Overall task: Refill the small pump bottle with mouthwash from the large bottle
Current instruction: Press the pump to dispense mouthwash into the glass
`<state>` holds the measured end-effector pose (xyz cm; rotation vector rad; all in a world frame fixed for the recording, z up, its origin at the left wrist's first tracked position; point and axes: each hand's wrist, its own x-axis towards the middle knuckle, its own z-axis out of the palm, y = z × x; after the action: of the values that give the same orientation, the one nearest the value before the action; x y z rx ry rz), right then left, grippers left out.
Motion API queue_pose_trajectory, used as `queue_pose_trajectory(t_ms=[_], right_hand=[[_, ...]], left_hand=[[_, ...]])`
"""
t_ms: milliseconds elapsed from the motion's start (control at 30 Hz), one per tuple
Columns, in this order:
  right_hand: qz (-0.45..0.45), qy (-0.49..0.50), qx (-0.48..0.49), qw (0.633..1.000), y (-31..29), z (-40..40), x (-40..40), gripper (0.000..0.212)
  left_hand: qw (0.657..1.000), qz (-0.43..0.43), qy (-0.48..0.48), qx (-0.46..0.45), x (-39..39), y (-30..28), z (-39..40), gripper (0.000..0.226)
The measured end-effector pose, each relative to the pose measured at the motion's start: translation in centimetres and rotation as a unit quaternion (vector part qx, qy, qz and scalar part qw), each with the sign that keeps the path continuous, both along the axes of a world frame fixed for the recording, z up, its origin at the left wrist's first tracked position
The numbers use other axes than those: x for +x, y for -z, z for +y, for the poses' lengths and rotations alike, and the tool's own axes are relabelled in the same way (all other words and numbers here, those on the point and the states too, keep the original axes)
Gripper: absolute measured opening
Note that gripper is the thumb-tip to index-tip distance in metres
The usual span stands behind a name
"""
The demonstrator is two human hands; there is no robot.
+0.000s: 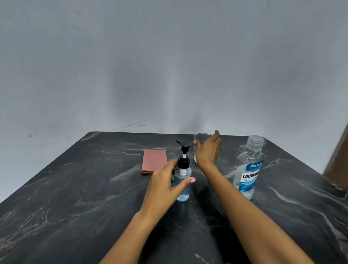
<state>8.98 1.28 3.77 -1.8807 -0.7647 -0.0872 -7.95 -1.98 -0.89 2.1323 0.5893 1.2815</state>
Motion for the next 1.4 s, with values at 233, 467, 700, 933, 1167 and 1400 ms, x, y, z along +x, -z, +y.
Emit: queue_pose_trajectory(t_ms=[233, 467, 700, 933, 1167, 1400], right_hand=[[-0.001, -0.041, -0.011, 0.999, 0.1, -1.4, -0.4, 0.075], [0.003, -0.140, -0.031, 0.990, 0.2, -6.5, -2.8, 0.089], [-0.005, -0.195, -0.023, 0.981, 1.0, -12.0, -4.9, 0.092], [0.037, -0.223, -0.004, 0.974, 1.1, -13.8, -4.9, 0.094], [0.025, -0.253, -0.016, 0.967, 1.2, -14.2, -4.0, 0.093], [-0.184, -0.182, 0.083, 0.962, 2.2, -16.1, -6.1, 0.058]], left_hand=[[1.000, -0.024, 0.009, 0.004, -0.5, -0.4, 0.6, 0.035], [0.999, -0.033, 0.009, 0.006, -1.3, -1.0, 0.8, 0.033], [0.999, -0.037, 0.014, -0.036, -1.8, -0.8, 1.0, 0.040], [0.998, -0.036, 0.007, -0.047, -2.3, -0.8, 0.7, 0.046], [0.998, -0.036, 0.015, -0.047, -2.6, -1.1, 0.4, 0.045], [0.996, -0.041, 0.046, -0.064, -2.4, -1.2, -0.1, 0.056]])
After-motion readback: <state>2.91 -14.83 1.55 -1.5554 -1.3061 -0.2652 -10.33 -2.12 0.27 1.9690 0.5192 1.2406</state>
